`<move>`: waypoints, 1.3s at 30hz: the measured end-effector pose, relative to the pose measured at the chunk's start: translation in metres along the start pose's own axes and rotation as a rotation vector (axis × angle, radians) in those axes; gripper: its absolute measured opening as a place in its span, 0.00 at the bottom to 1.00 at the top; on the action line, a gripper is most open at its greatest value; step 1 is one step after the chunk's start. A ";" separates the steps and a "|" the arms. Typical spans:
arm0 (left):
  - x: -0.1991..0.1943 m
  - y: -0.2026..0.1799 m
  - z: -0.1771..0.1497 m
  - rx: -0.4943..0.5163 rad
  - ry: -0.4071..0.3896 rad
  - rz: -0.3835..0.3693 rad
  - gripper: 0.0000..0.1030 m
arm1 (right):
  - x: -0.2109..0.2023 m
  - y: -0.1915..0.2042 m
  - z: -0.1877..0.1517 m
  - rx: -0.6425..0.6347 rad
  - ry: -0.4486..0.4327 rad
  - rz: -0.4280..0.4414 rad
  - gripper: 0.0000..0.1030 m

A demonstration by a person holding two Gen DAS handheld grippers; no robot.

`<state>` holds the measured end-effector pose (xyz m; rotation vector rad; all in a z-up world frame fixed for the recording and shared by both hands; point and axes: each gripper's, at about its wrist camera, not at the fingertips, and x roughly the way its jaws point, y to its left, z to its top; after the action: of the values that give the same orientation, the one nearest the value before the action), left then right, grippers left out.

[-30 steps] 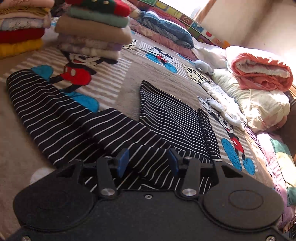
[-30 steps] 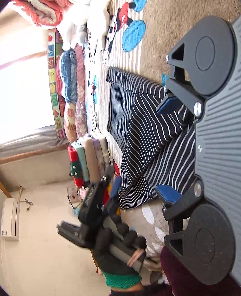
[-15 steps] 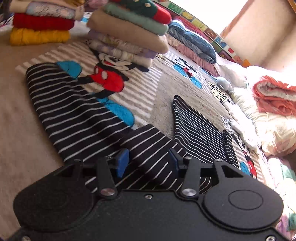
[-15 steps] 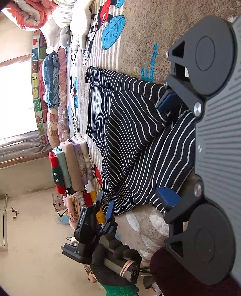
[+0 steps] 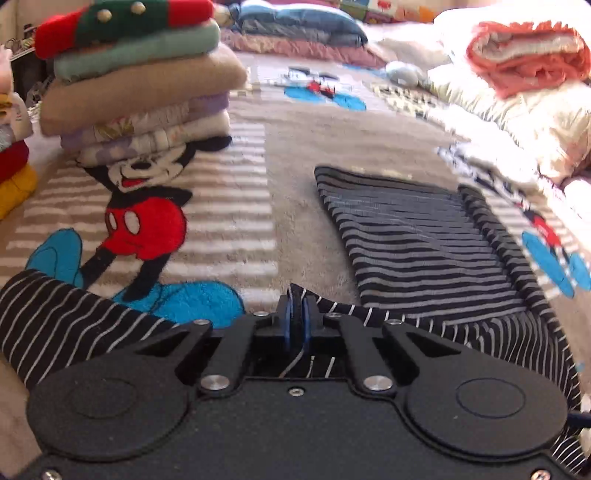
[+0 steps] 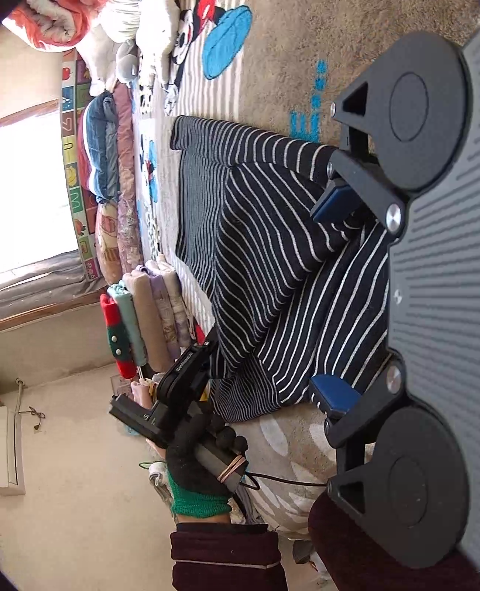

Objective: Fold clothes

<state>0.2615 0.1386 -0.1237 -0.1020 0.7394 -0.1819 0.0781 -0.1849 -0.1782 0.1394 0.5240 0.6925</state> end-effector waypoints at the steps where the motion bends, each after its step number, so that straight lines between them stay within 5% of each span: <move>1: -0.008 0.003 0.000 -0.024 -0.043 -0.015 0.04 | 0.001 -0.001 -0.001 0.008 0.011 0.004 0.86; 6: 0.020 0.008 -0.001 -0.011 0.033 0.139 0.09 | 0.000 -0.008 -0.003 0.060 0.007 0.038 0.86; 8: 0.012 0.016 -0.003 -0.063 0.000 0.165 0.10 | -0.001 -0.008 -0.002 0.060 0.006 0.041 0.86; 11: -0.017 0.027 -0.011 -0.185 -0.066 0.142 0.34 | -0.006 -0.005 -0.002 0.060 -0.012 0.035 0.86; 15: -0.048 0.045 -0.027 -0.371 -0.087 0.089 0.39 | -0.014 -0.002 0.000 0.043 -0.043 0.036 0.86; 20: -0.050 0.057 -0.048 -0.553 -0.050 -0.021 0.37 | -0.021 0.000 0.003 0.033 -0.078 0.029 0.86; 25: -0.036 0.056 -0.054 -0.624 -0.026 -0.049 0.37 | -0.020 0.001 0.006 0.030 -0.088 0.025 0.86; 28: -0.030 0.051 -0.053 -0.605 -0.016 -0.030 0.32 | -0.019 -0.001 0.006 0.034 -0.087 0.026 0.86; 32: -0.030 0.047 -0.052 -0.586 -0.024 -0.009 0.06 | -0.018 -0.005 0.006 0.047 -0.086 0.026 0.86; 39: -0.042 0.018 -0.020 -0.540 -0.071 -0.100 0.04 | -0.019 -0.010 0.006 0.062 -0.086 0.031 0.86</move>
<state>0.2199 0.1638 -0.1137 -0.6570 0.6981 -0.0688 0.0751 -0.2045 -0.1681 0.2350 0.4622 0.6974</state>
